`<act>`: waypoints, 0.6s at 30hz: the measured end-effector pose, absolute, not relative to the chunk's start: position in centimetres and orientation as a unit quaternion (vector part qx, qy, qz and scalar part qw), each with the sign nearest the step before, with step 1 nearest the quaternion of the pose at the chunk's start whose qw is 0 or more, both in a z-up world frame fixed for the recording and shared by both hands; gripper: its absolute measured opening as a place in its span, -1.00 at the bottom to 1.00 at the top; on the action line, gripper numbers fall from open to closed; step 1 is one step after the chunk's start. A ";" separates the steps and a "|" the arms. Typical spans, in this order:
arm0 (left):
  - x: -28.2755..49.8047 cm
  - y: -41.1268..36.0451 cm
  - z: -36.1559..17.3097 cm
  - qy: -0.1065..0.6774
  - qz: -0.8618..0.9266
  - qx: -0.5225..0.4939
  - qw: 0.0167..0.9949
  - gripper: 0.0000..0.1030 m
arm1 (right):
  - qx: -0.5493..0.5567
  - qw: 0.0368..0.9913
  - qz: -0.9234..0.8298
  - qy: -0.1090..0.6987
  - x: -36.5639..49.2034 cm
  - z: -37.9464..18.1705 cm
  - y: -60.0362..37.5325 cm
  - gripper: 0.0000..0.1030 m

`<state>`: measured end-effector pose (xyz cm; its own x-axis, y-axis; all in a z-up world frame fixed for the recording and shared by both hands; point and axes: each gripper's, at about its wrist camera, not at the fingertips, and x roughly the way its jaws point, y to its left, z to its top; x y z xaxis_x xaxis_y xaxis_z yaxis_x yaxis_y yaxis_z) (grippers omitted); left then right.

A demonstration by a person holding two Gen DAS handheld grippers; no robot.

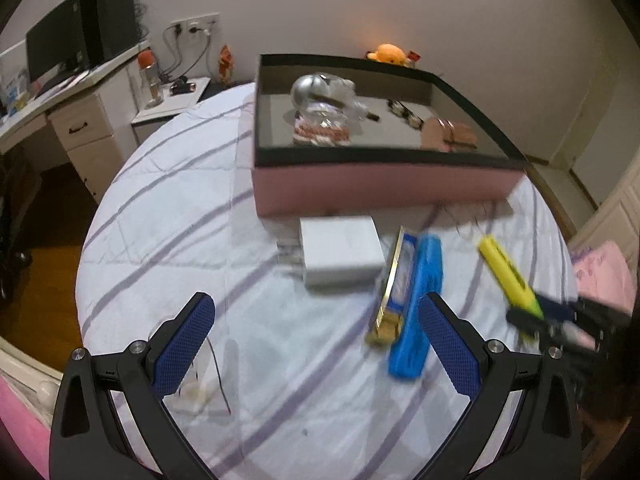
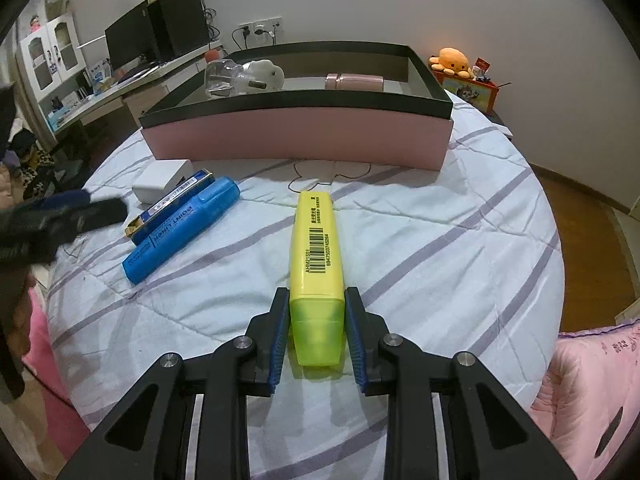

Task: Organize rigid objects
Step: 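Close the right gripper on the yellow highlighter, then lower the left tool and close the left gripper on the white charger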

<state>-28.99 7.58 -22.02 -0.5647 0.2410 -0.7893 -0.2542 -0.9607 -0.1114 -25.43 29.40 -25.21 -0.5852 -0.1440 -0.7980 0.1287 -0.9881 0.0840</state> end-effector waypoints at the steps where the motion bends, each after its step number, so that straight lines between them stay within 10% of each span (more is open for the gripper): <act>1: -29.5 7.6 -22.0 0.004 0.885 -0.446 0.136 0.99 | 0.448 0.080 -0.890 -0.010 -25.6 -25.2 29.5 -0.47; 18: -32.7 10.1 -23.7 0.021 0.873 -0.471 0.125 0.99 | 0.434 0.082 -0.897 -0.018 -27.5 -25.5 29.8 -0.47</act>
